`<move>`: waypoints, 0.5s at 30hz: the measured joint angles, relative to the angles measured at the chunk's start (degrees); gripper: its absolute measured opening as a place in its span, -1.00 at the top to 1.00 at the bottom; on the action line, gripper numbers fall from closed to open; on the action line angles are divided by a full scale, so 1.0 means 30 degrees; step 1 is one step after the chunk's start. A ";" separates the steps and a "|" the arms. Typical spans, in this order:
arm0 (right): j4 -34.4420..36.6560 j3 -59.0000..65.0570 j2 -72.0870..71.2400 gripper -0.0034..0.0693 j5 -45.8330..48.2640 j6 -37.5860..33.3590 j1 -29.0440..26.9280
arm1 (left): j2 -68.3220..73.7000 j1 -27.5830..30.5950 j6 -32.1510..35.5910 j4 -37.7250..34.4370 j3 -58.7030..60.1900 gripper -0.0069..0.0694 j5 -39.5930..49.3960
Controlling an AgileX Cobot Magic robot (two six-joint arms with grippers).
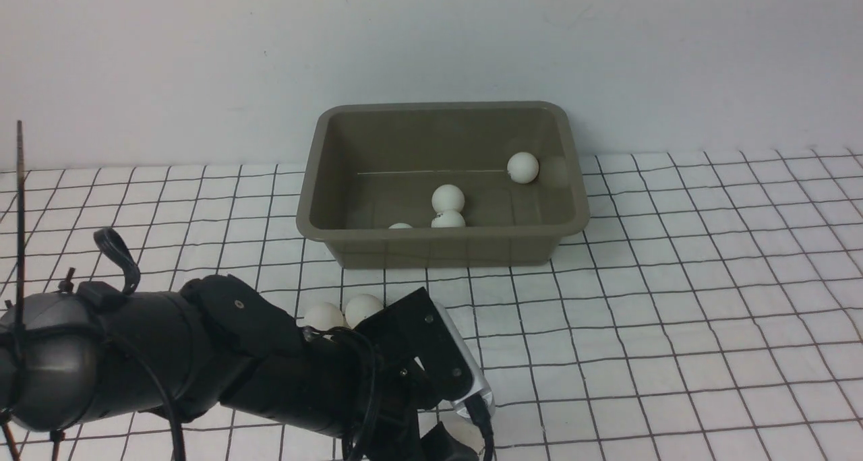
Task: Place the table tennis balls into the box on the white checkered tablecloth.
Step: 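Reach for and grasp a ping pong ball on the table beside the basket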
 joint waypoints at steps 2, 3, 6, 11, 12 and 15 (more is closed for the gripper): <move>0.0000 0.0872 -0.0914 0.95 0.0000 0.0000 0.0000 | 0.0277 0.0000 0.0017 0.0000 -0.0192 -0.53 0.0019; 0.0000 0.1294 -0.1345 0.95 0.0019 0.0000 0.0000 | 0.0446 0.0000 0.0017 -0.0032 -0.0336 -0.53 0.0019; 0.0000 0.2479 -0.2442 0.95 0.0019 0.0025 0.0000 | 0.1050 0.0000 0.0017 -0.0100 -0.0805 -0.53 0.0093; 0.0000 0.3912 -0.3882 0.95 0.0019 0.0542 0.0000 | 0.1539 0.0000 0.0017 -0.0100 -0.1063 -0.53 0.0128; 0.0000 0.4061 -0.4036 0.95 0.0019 0.0604 0.0000 | 0.1639 0.0000 0.0017 -0.0100 -0.1079 -0.53 0.0128; 0.0000 0.4941 -0.5060 0.95 0.0019 0.0985 0.0000 | 0.2078 0.0000 0.0017 -0.0100 -0.1079 -0.53 0.0231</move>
